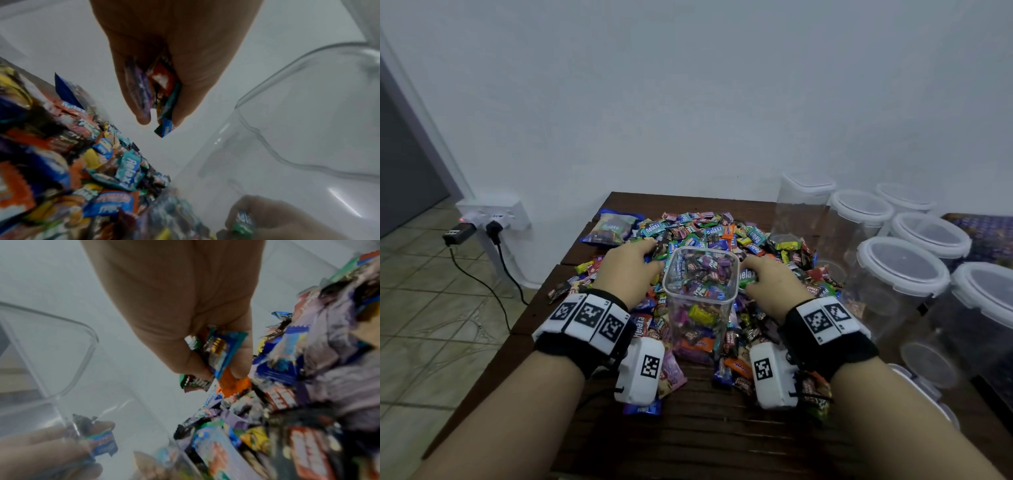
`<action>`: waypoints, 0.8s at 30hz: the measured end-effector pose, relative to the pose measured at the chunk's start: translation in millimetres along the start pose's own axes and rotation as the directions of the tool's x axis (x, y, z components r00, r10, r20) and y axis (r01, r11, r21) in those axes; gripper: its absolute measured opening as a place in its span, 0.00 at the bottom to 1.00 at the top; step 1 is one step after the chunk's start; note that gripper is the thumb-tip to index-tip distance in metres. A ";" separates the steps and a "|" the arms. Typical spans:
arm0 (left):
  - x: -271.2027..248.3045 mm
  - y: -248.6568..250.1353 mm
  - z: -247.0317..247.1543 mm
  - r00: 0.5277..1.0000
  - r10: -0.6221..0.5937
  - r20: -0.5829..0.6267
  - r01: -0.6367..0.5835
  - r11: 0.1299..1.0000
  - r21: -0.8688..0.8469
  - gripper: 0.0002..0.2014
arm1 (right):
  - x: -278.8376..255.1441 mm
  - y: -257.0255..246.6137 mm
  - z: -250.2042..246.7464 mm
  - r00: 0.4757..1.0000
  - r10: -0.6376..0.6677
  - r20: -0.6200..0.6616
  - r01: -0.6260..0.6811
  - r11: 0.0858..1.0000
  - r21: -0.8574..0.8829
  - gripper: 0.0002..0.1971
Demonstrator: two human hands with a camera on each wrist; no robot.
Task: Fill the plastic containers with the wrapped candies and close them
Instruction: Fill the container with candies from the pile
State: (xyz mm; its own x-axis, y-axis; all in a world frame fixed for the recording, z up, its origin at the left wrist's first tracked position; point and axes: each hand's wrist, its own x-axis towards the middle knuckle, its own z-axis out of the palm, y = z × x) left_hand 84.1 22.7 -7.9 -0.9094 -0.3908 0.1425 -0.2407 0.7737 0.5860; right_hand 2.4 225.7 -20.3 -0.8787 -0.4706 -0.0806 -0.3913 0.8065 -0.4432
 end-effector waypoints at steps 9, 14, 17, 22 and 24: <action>-8.3 7.8 -19.2 0.988 0.021 -0.155 -0.071 0.943 -0.324 0.11 | -24.0 -13.5 -43.1 0.947 -0.043 -0.319 0.109 0.975 0.192 0.16; -13.6 17.3 -22.2 0.976 0.065 -0.210 -0.147 0.902 -0.406 0.07 | -41.6 -39.9 -60.8 0.877 -0.169 -0.450 0.313 0.911 0.267 0.12; -17.5 25.0 -22.1 0.969 0.086 -0.234 -0.187 0.871 -0.454 0.07 | -50.3 -55.7 -56.7 0.844 -0.252 -0.473 0.423 0.855 0.301 0.12; -19.9 26.5 -20.8 0.959 0.086 -0.268 -0.219 0.826 -0.519 0.08 | -52.8 -65.7 -33.0 0.818 -0.226 -0.529 0.471 0.791 0.390 0.15; -21.8 26.1 -20.0 0.960 0.084 -0.268 -0.222 0.813 -0.538 0.09 | -50.9 -66.6 -20.8 0.809 -0.191 -0.556 0.470 0.778 0.417 0.15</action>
State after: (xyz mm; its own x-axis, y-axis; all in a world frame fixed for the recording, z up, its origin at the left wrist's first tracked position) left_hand 104.4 41.4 20.3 -0.8022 -0.4433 0.3999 0.1883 0.4477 0.8741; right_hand 67.5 203.4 31.9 -0.7880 -0.3354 0.5163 -0.6038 0.2570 -0.7546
